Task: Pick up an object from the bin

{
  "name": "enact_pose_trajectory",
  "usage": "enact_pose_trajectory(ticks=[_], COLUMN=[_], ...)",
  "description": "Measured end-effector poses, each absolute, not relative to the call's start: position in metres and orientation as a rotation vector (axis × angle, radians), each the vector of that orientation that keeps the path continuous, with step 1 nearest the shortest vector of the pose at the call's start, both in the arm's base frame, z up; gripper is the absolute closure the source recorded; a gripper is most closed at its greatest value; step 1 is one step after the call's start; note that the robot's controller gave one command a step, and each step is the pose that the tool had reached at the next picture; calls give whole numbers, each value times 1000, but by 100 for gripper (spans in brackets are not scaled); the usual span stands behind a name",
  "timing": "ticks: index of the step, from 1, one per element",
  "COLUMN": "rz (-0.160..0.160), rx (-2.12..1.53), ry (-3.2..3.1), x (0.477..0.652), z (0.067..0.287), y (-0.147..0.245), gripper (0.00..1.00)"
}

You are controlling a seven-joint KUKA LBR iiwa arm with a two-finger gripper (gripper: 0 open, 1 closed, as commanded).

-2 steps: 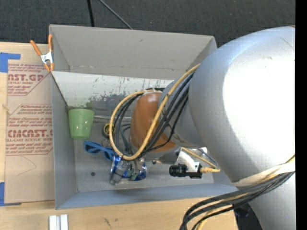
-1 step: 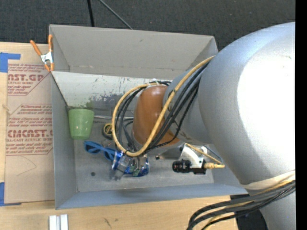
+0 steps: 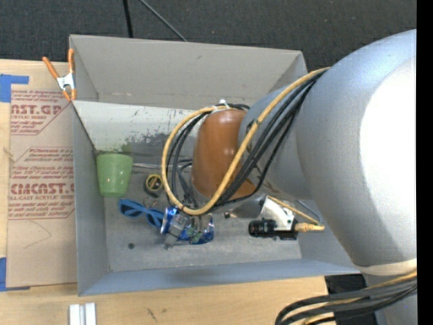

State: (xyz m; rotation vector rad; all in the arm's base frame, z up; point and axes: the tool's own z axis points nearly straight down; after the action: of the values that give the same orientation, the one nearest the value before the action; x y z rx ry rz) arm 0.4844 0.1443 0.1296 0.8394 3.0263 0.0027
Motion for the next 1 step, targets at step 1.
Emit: enact_pose_trajectory(ticks=[1], rz=[2], rx=[838], ry=[3027], x=[485], z=[151], y=[145], gripper=[100])
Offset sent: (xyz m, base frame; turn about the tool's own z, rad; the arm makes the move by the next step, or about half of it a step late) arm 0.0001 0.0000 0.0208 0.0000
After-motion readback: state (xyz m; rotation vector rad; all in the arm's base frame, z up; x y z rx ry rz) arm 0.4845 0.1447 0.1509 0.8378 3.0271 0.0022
